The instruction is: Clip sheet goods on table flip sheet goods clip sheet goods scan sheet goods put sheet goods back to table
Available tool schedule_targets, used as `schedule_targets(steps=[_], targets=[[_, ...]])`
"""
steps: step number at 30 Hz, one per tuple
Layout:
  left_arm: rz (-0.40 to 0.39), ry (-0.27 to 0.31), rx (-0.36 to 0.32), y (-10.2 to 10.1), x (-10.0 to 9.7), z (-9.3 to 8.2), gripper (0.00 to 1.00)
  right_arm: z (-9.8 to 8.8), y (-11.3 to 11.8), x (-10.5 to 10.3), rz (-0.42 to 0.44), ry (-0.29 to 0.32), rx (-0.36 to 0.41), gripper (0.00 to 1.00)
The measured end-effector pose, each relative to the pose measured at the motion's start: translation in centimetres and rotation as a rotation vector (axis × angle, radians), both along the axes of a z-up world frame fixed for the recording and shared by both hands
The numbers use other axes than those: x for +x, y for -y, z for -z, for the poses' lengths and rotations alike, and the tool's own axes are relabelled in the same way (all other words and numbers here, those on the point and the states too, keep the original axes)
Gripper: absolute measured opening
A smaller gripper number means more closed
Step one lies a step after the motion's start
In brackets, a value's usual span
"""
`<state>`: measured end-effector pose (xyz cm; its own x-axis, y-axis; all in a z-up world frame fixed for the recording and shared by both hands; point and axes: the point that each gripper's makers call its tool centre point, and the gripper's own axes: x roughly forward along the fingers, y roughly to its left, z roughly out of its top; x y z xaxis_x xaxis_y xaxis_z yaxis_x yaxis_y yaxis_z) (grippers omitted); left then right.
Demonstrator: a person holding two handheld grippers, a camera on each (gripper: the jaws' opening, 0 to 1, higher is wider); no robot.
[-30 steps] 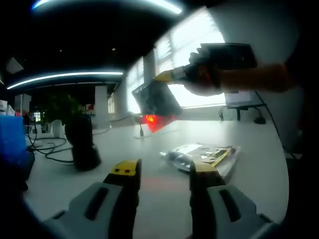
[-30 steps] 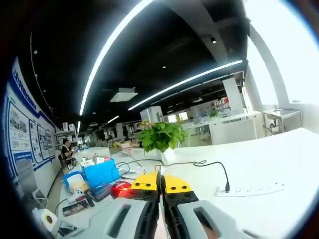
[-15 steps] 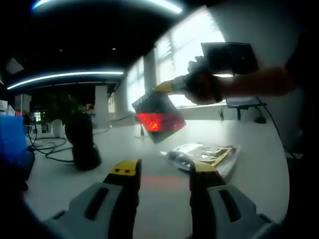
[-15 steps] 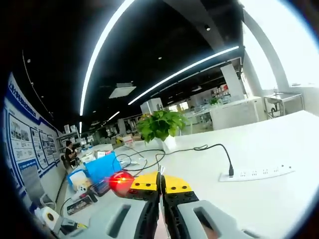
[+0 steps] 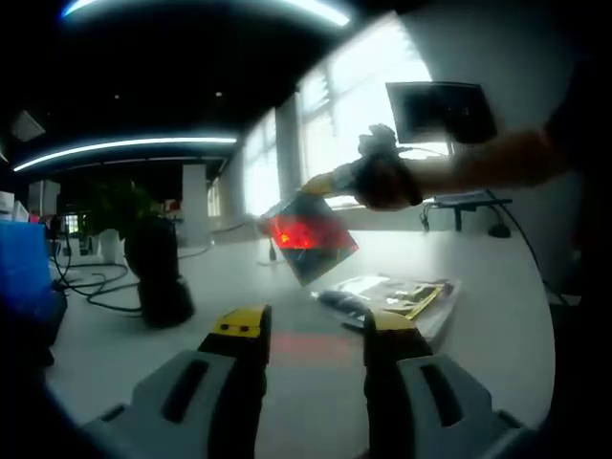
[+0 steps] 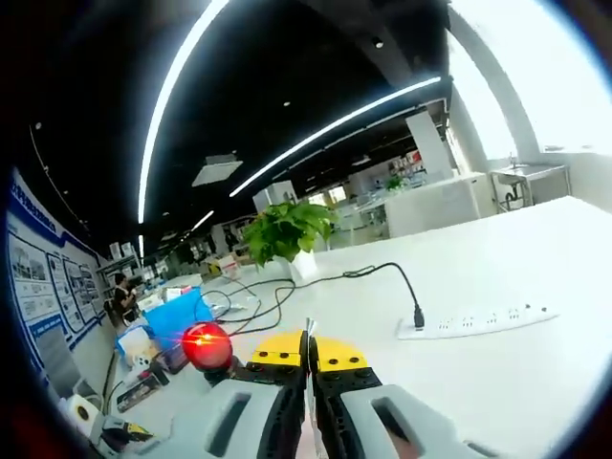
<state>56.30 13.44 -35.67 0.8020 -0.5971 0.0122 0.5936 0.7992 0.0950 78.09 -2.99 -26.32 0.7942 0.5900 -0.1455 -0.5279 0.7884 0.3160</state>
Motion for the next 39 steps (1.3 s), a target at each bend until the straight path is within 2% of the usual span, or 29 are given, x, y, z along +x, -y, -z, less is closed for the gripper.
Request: schedule_targets(steps=[3, 6, 9, 11, 15, 17, 19, 24, 28, 32, 39], targets=[[0.0, -0.001, 0.004, 0.0, 0.0, 0.1, 0.32, 0.1, 0.8, 0.8, 0.01, 0.015, -0.056, 0.0], [0.001, -0.002, 0.005, 0.1, 0.0, 0.1, 0.32, 0.0, 1.1, 1.3, 0.018, 0.024, -0.074, 0.0], [0.0, -0.003, 0.005, 0.1, 0.0, 0.1, 0.32, 0.1, 1.0, 1.7, 0.008, 0.057, -0.13, 0.0], [0.001, -0.003, 0.007, 0.1, 0.0, 0.1, 0.32, 0.2, 1.2, 2.6, 0.012, 0.1, -0.202, 0.0], [-0.001, -0.003, 0.007, 0.1, 0.0, 0.1, 0.32, 0.8, 1.0, 3.1, 0.021, 0.114, -0.253, 0.0], [-0.001, -0.003, 0.007, 0.1, 0.0, 0.1, 0.32, 1.1, 0.9, 3.3, 0.018, 0.124, -0.289, 0.0], [0.0, -0.003, 0.007, 0.1, 0.0, 0.1, 0.32, 1.7, 1.2, 3.8, 0.027, 0.141, -0.358, 0.0], [0.0, -0.002, 0.004, 0.2, -0.1, 0.0, 0.32, 2.5, 1.2, 4.4, 0.033, 0.162, -0.406, 0.0], [0.0, -0.004, 0.005, 0.2, -0.1, 0.0, 0.32, 3.8, 1.3, 5.0, 0.028, 0.178, -0.496, 0.0], [0.001, -0.003, 0.008, 0.3, -0.1, 0.1, 0.32, 4.7, 1.4, 5.7, 0.039, 0.182, -0.526, 0.0], [0.001, -0.01, 0.015, 0.2, 0.0, 0.3, 0.32, 6.3, 1.2, 6.1, 0.032, 0.215, -0.643, 0.0]])
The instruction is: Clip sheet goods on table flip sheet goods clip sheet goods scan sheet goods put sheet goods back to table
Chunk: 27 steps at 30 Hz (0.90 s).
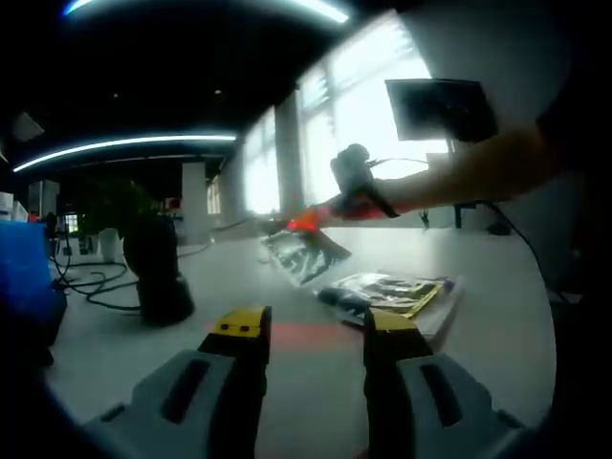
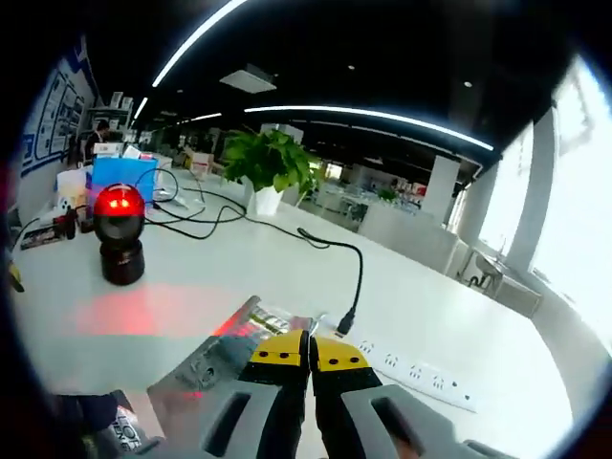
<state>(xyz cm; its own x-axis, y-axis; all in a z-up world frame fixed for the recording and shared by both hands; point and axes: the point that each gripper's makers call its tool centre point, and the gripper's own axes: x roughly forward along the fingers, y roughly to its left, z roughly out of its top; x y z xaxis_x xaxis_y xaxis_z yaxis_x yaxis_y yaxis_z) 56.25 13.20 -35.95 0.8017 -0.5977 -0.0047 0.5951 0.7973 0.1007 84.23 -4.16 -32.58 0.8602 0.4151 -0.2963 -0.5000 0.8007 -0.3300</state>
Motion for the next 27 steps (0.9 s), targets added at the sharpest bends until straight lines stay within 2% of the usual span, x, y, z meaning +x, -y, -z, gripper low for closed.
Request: schedule_targets(steps=[1, 3, 7, 10, 14, 21, 27], targets=[[0.001, 0.0, 0.003, 0.0, 0.0, 0.0, 0.32, 0.3, 0.1, 0.2, 0.004, 0.002, -0.013, 0.0], [0.002, 0.0, 0.007, 0.1, 0.0, 0.1, 0.32, 0.7, 0.9, 1.0, 0.029, 0.043, -0.101, 0.0], [0.001, -0.001, 0.012, 0.1, 0.0, 0.1, 0.32, 2.3, 0.8, 1.4, 0.036, 0.026, -0.104, 0.0], [0.0, -0.002, 0.015, 0.1, 0.1, 0.2, 0.32, 3.0, 0.6, 1.4, 0.009, 0.051, -0.213, 0.0], [0.001, -0.001, 0.014, 0.0, 0.1, 0.2, 0.32, 3.5, 1.0, 2.2, 0.032, 0.045, -0.208, 0.0], [0.001, -0.002, 0.013, 0.0, 0.1, 0.1, 0.32, 4.9, 1.5, 2.4, 0.045, 0.031, -0.225, 0.0], [-0.001, -0.004, 0.017, 0.0, 0.1, 0.2, 0.32, 4.8, 1.1, 2.6, 0.051, 0.032, -0.208, 0.0]])
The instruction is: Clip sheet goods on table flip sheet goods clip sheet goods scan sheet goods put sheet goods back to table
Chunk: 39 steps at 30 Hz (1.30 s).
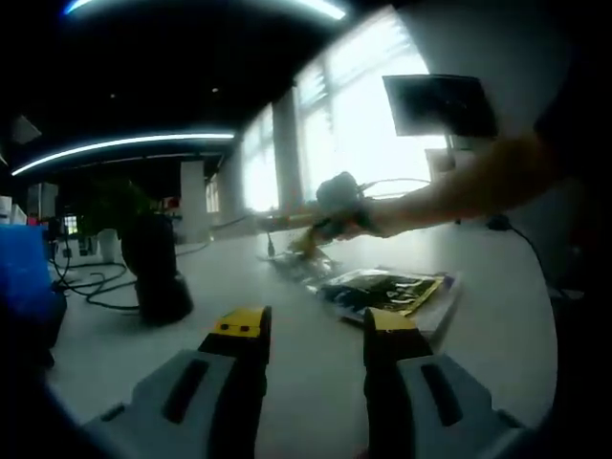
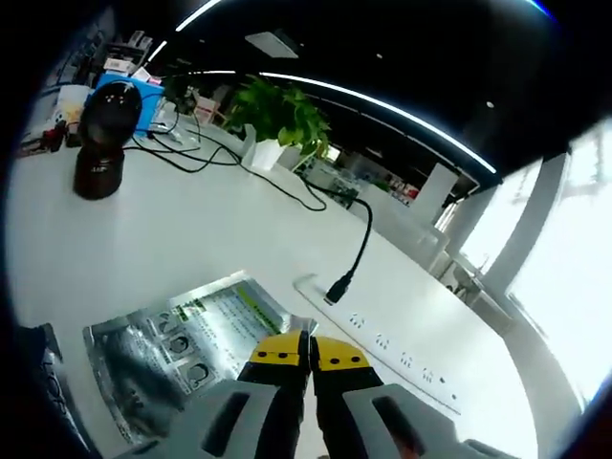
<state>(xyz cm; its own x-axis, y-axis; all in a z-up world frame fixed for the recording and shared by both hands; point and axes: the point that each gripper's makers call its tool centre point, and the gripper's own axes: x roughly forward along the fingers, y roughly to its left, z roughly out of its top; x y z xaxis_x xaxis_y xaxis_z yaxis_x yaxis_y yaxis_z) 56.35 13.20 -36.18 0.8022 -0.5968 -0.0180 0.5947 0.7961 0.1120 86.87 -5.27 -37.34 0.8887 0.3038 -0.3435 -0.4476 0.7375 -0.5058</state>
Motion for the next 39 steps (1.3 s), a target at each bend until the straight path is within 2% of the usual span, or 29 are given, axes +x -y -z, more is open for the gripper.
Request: schedule_targets(steps=[3, 5, 7, 14, 18, 21, 23, 27, 29, 31, 32, 33, 37, 39], targets=[[0.001, 0.001, 0.004, 0.1, 0.0, 0.0, 0.32, 0.3, 0.0, -0.3, 0.001, -0.023, -0.013, 0.03], [0.001, 0.002, 0.006, 0.1, 0.0, 0.0, 0.32, 0.0, 0.6, -0.3, 0.023, -0.016, -0.001, 0.11], [0.0, 0.003, 0.007, 0.1, -0.1, 0.0, 0.32, -0.4, 1.0, -0.1, 0.045, -0.015, 0.056, 0.22], [0.001, 0.006, 0.007, 0.1, -0.1, 0.0, 0.32, -3.0, 1.1, -1.0, 0.054, -0.022, 0.213, 0.27], [0.0, 0.007, 0.006, 0.1, -0.1, 0.0, 0.32, -4.5, 0.5, -1.4, 0.024, -0.024, 0.263, 0.31], [-0.001, 0.008, 0.005, 0.1, -0.1, -0.1, 0.32, -4.8, -1.1, -2.9, -0.018, -0.083, 0.347, 0.37], [-0.001, 0.008, 0.004, 0.1, 0.0, -0.1, 0.32, -5.1, -1.5, -3.5, -0.039, -0.088, 0.355, 0.41], [0.0, 0.009, 0.004, 0.1, -0.1, -0.1, 0.32, -5.6, -2.7, -6.3, -0.084, -0.098, 0.361, 0.46], [0.0, 0.01, 0.004, 0.1, -0.1, -0.1, 0.32, -5.8, -3.1, -6.6, -0.113, -0.108, 0.364, 0.51], [0.0, 0.012, 0.004, 0.1, -0.1, -0.1, 0.32, -5.3, -4.6, -7.5, -0.198, -0.137, 0.352, 0.71], [0.0, 0.012, 0.004, 0.1, -0.1, -0.1, 0.32, -4.8, -4.9, -7.8, -0.209, -0.158, 0.337, 0.81], [-0.001, 0.013, 0.003, 0.1, -0.1, -0.1, 0.32, -4.3, -5.1, -8.1, -0.221, -0.169, 0.321, 0.85], [-0.001, 0.013, 0.004, 0.1, -0.1, -0.2, 0.32, -2.4, -5.9, -9.0, -0.253, -0.226, 0.298, 0.88], [-0.001, 0.012, 0.005, 0.1, -0.1, -0.2, 0.32, -1.7, -6.1, -9.2, -0.259, -0.232, 0.284, 0.89]])
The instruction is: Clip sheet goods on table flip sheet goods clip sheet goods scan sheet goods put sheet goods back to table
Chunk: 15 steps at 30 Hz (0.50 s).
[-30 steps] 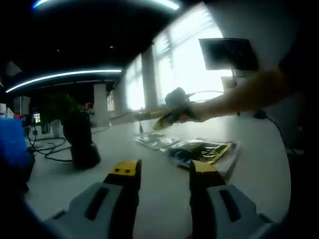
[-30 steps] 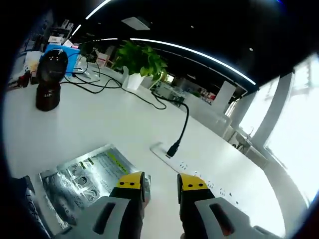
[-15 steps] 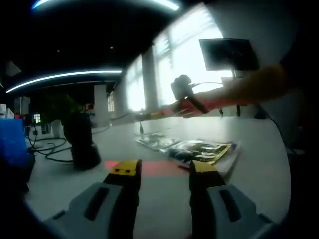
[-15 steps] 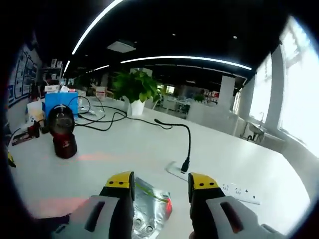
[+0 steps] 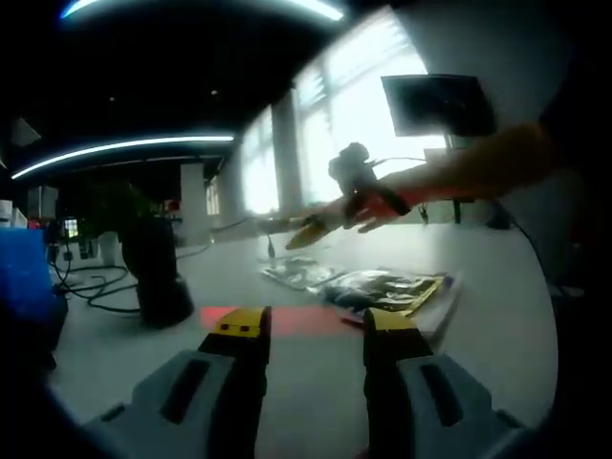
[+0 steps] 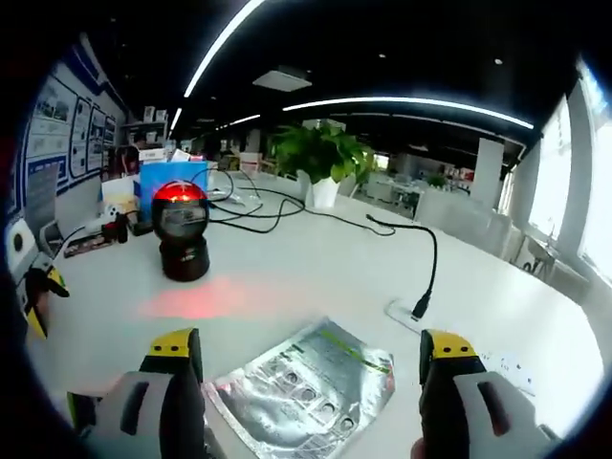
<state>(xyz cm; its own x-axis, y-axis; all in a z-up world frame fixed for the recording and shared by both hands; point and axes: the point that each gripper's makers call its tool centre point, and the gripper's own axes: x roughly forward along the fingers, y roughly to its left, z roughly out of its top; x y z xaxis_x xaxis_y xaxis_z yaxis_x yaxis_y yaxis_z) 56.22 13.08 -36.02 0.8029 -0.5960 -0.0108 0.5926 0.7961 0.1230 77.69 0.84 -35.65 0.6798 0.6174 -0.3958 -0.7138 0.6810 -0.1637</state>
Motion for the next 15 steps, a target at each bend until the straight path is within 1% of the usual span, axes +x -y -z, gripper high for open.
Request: schedule_targets(steps=[2, 4, 8, 12, 15], targets=[[0.0, 0.0, 0.0, 0.0, 0.0, 0.0, 0.32, 0.6, -0.1, 0.0, -0.014, 0.014, -0.034, 0.89], [0.0, -0.001, 0.0, 0.0, 0.0, 0.0, 0.32, 1.5, -0.2, -0.2, -0.021, -0.019, -0.046, 0.89], [0.002, -0.003, 0.003, 0.1, 0.0, 0.1, 0.32, 2.5, -0.5, -0.4, -0.034, -0.052, -0.043, 0.89], [0.005, -0.002, 0.008, 0.1, 0.0, 0.1, 0.32, 3.9, -0.9, -0.8, -0.051, -0.098, -0.046, 0.89], [0.004, -0.003, 0.004, 0.0, 0.0, 0.1, 0.32, 4.6, -0.8, -0.8, -0.05, -0.112, -0.063, 0.89]])
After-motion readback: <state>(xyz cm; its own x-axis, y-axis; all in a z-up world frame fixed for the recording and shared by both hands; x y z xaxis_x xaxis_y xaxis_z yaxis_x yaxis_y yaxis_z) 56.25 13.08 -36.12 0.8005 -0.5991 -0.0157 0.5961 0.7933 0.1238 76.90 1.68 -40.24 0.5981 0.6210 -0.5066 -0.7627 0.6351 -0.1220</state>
